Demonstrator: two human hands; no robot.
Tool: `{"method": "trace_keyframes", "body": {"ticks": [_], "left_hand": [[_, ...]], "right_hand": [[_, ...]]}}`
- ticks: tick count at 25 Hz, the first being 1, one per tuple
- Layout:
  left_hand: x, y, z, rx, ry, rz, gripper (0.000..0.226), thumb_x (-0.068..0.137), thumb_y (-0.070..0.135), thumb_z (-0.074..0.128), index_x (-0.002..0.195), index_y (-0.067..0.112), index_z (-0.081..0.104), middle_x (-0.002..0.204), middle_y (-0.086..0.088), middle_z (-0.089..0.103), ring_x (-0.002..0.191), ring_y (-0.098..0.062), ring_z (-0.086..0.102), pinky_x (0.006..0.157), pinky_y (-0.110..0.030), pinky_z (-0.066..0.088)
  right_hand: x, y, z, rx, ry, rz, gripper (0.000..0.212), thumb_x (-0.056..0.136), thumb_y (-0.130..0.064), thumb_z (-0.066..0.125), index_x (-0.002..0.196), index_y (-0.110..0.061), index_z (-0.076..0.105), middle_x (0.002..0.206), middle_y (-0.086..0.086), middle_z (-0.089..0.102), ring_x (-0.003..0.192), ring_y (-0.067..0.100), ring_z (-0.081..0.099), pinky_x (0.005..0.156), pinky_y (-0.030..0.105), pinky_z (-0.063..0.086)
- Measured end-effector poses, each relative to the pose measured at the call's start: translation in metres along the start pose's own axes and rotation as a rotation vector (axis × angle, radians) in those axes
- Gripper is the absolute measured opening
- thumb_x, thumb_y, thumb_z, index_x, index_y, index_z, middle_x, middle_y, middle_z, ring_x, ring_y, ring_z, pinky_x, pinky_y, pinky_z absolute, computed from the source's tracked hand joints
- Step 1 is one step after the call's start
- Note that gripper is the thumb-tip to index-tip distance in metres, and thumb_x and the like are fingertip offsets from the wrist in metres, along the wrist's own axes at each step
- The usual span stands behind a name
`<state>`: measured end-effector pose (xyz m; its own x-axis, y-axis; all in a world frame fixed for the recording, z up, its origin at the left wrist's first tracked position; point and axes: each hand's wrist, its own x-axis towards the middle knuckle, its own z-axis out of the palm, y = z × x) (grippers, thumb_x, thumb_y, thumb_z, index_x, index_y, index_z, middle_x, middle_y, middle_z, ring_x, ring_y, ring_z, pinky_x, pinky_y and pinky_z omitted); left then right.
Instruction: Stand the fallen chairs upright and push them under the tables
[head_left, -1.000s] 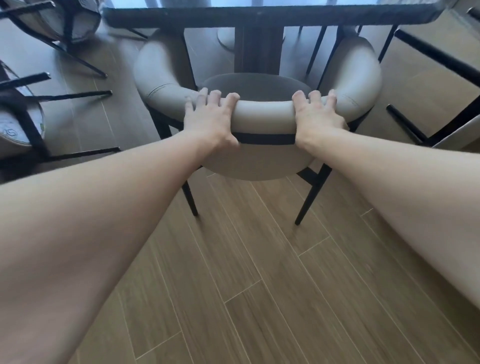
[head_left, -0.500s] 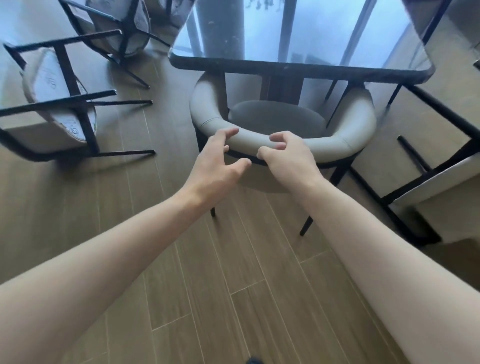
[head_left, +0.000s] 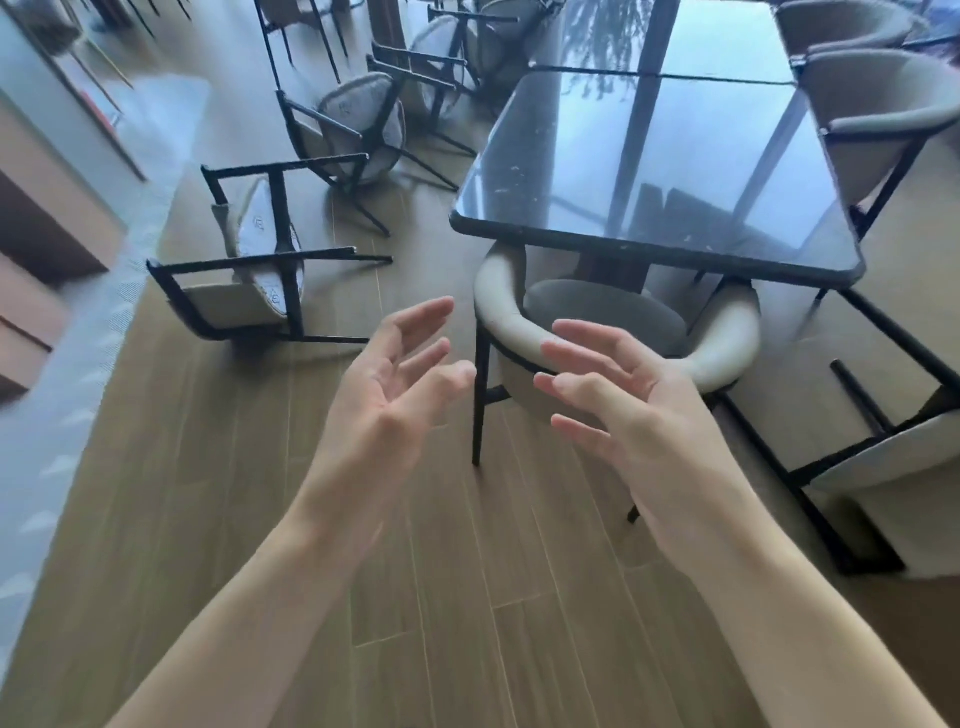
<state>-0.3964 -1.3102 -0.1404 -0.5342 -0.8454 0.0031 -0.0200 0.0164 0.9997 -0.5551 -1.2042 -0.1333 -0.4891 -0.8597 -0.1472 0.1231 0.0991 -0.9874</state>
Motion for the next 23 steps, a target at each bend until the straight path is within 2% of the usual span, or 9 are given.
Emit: {"method": "trace_keyframes", "body": {"ticks": [3, 5, 11, 18, 21, 23], "left_hand": [[-0.026, 0.026, -0.034, -0.02, -0.003, 0.068, 0.057, 0.073, 0.041, 0.07, 0.129, 0.04, 0.063, 0.138, 0.019, 0.063, 0.129, -0.004, 0.059, 0.102, -0.035, 0.043], [-0.039, 0.034, -0.057, -0.024, 0.0, 0.1, 0.056, 0.074, 0.04, 0.069, 0.13, 0.039, 0.062, 0.14, 0.016, 0.062, 0.131, -0.008, 0.058, 0.104, -0.037, 0.043], [-0.058, 0.035, -0.13, -0.029, 0.06, 0.07, 0.059, 0.075, 0.041, 0.068, 0.134, 0.041, 0.061, 0.143, 0.016, 0.06, 0.133, -0.009, 0.056, 0.115, -0.047, 0.039], [-0.043, 0.036, -0.266, -0.013, 0.13, 0.088, 0.066, 0.073, 0.049, 0.067, 0.137, 0.043, 0.056, 0.144, 0.022, 0.057, 0.133, -0.001, 0.055, 0.116, -0.044, 0.038], [-0.031, 0.034, -0.332, 0.001, 0.12, 0.108, 0.061, 0.076, 0.051, 0.065, 0.136, 0.046, 0.058, 0.145, 0.024, 0.056, 0.135, -0.002, 0.053, 0.118, -0.048, 0.035], [-0.022, 0.031, -0.377, 0.014, 0.101, 0.121, 0.053, 0.079, 0.052, 0.061, 0.132, 0.051, 0.06, 0.145, 0.026, 0.055, 0.137, -0.002, 0.051, 0.119, -0.05, 0.033]], "right_hand": [[-0.017, -0.018, 0.023, 0.029, -0.094, -0.033, 0.042, 0.083, -0.02, 0.07, 0.122, -0.036, 0.065, 0.119, -0.016, 0.072, 0.11, 0.006, 0.068, 0.1, 0.04, 0.053], [-0.022, -0.028, 0.044, 0.014, -0.133, -0.048, 0.047, 0.078, -0.025, 0.067, 0.123, -0.036, 0.064, 0.119, -0.017, 0.071, 0.11, 0.006, 0.068, 0.1, 0.04, 0.053], [-0.018, -0.036, 0.117, -0.059, -0.224, -0.088, 0.044, 0.083, -0.021, 0.067, 0.124, -0.034, 0.063, 0.122, -0.012, 0.07, 0.109, 0.007, 0.068, 0.102, 0.043, 0.051], [0.006, -0.037, 0.255, -0.109, -0.285, -0.092, 0.042, 0.093, -0.009, 0.065, 0.128, -0.033, 0.061, 0.124, -0.014, 0.069, 0.111, 0.003, 0.067, 0.104, 0.04, 0.05], [0.021, -0.035, 0.323, -0.121, -0.279, -0.106, 0.041, 0.093, -0.017, 0.066, 0.129, -0.036, 0.06, 0.127, -0.018, 0.066, 0.111, -0.003, 0.065, 0.105, 0.039, 0.049], [0.032, -0.034, 0.369, -0.134, -0.279, -0.113, 0.039, 0.093, -0.031, 0.066, 0.131, -0.041, 0.059, 0.13, -0.022, 0.064, 0.113, -0.008, 0.061, 0.106, 0.037, 0.047]]}}
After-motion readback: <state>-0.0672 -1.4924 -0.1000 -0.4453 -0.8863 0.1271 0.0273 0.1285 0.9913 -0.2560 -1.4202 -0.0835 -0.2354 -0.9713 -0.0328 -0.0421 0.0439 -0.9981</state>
